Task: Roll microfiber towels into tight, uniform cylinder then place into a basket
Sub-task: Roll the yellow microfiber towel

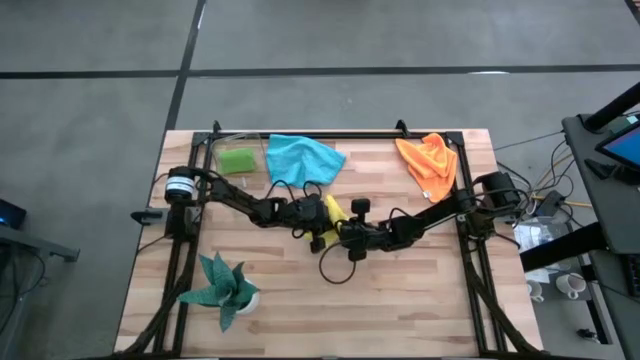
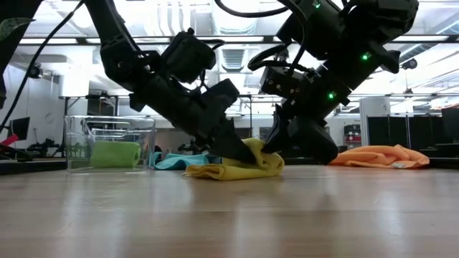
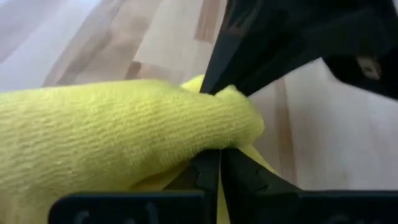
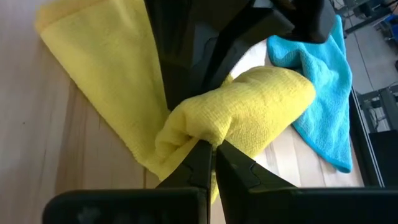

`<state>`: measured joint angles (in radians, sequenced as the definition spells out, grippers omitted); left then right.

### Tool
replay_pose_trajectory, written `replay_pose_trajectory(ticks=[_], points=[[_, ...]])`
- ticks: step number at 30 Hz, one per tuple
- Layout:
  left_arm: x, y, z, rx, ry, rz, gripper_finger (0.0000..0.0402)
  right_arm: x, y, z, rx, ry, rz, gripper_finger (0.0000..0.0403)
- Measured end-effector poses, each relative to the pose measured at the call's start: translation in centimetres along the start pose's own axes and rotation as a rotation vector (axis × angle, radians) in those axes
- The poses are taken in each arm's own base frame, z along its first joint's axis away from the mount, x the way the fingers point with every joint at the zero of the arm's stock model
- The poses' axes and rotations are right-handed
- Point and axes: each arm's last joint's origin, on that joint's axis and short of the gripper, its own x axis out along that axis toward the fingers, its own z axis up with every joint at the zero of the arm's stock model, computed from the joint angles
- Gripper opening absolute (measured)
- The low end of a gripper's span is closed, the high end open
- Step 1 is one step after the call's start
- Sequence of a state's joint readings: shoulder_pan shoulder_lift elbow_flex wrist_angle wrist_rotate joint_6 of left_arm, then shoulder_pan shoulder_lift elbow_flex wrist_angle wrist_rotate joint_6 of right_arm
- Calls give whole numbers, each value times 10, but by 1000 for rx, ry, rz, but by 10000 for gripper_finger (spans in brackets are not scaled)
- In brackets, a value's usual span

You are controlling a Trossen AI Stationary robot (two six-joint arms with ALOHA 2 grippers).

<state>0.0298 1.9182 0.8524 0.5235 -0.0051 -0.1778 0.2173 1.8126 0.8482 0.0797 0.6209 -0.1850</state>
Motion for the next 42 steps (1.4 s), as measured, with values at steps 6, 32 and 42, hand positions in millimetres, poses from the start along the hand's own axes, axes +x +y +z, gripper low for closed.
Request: replay_pose_trajectory(ticks=[6, 32, 42], points=[[7, -7, -4, 10, -4, -43, 0, 0, -1, 3, -5, -5, -1, 8], [-26, -11, -24, 38, 176, 64, 0, -4, 0, 5, -130, 22, 6, 8], [-25, -6, -22, 27, 131, 77, 0, -4, 2, 8, -191, -17, 48, 8]])
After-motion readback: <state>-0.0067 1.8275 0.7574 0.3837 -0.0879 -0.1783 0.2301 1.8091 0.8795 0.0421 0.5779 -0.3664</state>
